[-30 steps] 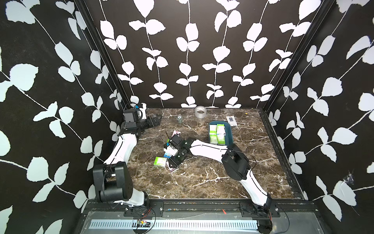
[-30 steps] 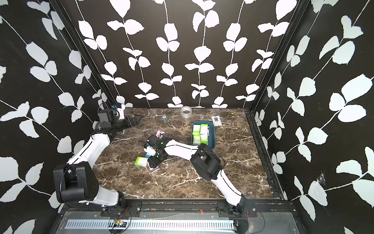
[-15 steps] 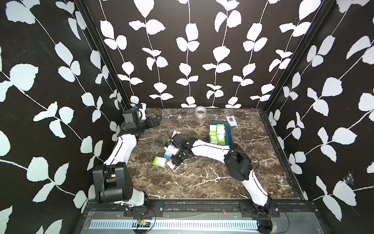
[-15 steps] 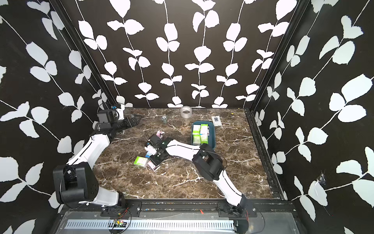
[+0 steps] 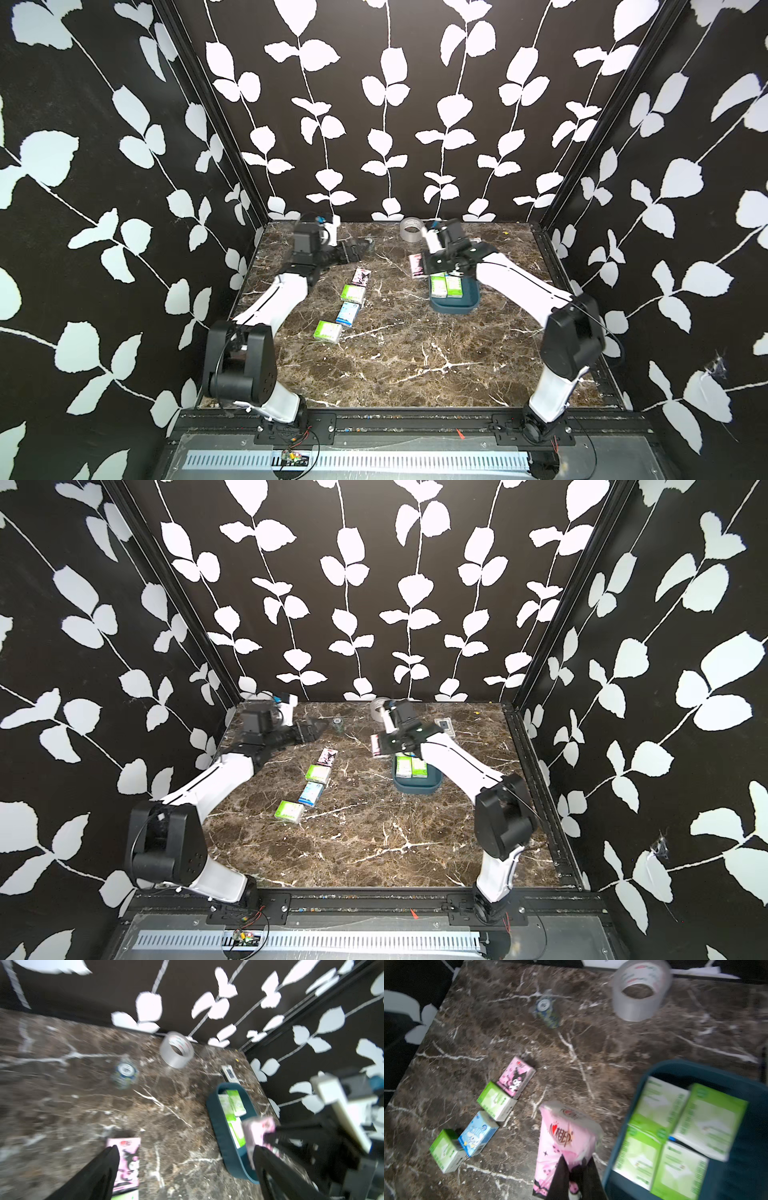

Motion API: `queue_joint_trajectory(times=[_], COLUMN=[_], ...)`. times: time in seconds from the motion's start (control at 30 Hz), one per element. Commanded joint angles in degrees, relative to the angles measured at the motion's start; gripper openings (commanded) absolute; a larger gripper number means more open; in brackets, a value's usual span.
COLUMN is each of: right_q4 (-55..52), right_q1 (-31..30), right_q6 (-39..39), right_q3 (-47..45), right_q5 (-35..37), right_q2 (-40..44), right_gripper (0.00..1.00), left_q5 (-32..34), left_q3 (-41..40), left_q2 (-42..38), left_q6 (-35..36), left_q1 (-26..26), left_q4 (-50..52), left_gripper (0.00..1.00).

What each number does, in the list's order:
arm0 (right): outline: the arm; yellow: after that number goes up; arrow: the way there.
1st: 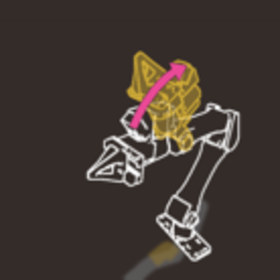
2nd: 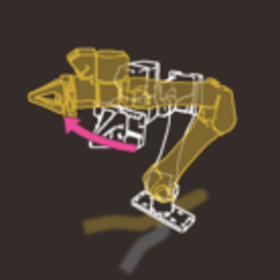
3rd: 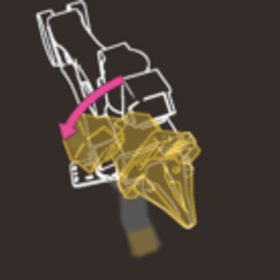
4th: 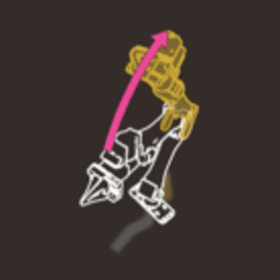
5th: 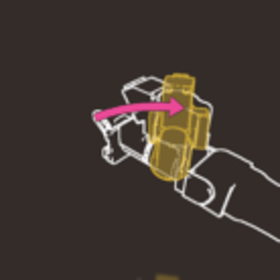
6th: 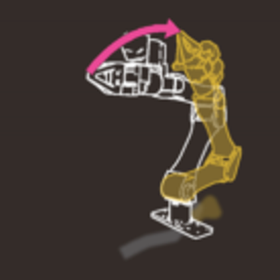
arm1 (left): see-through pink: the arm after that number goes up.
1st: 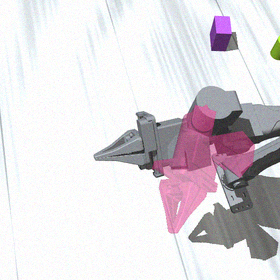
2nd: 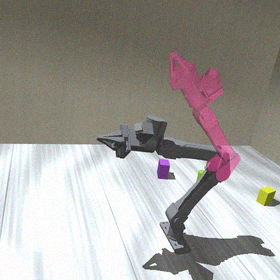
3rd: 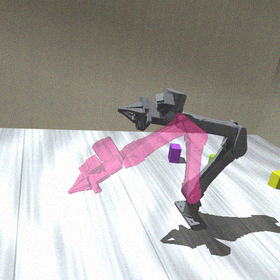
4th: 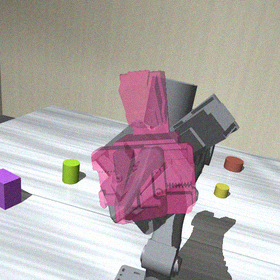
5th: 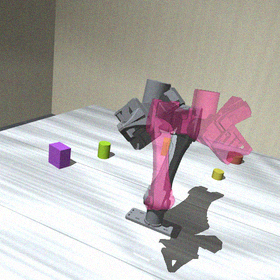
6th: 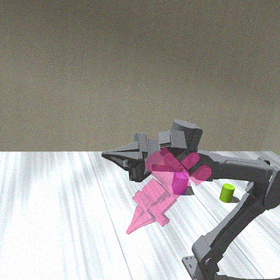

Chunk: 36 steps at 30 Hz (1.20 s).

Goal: Put the pocket tissues into the storage box
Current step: Place the pocket tissues in the storage box.

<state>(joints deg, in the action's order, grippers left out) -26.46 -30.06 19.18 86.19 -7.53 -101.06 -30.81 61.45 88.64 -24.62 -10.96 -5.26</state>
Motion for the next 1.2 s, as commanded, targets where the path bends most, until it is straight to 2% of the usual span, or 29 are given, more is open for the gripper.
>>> queue_joint_trajectory(times=[0.0,0.13,0.23,0.43,0.9,1.17], right_q4=[-3.06,-7.23,-8.04,-6.26,-3.29,-2.33], right_q1=[4.21,8.71,9.71,9.76,9.59,9.24], right_q6=[1.94,2.62,2.13,2.28,2.91,3.32], right_q3=[-3.42,-3.49,-4.72,-5.95,-3.72,-0.49], right_q5=[1.23,-0.82,-1.56,-4.18,-8.18,-9.55], right_q2=[2.29,2.29,1.99,-1.05,-8.55,-12.38], right_gripper=[0.0,0.0,0.0,0.0,0.0,0.05], left_q5=[0.26,-0.31,0.09,0.68,2.47,4.3], left_q3=[-0.13,0.54,0.25,0.23,2.97,2.54], left_q2=[0.58,1.53,2.27,2.63,3.62,3.34], left_q6=[-1.23,-1.13,-0.91,-1.03,-0.18,0.44], left_q1=[-1.88,-3.96,-5.91,-7.85,-8.02,-8.03], left_q4=[-3.02,-1.56,-2.1,-3.01,-0.57,-0.17], left_gripper=[0.99,0.99,0.99,0.99,0.99,0.99])
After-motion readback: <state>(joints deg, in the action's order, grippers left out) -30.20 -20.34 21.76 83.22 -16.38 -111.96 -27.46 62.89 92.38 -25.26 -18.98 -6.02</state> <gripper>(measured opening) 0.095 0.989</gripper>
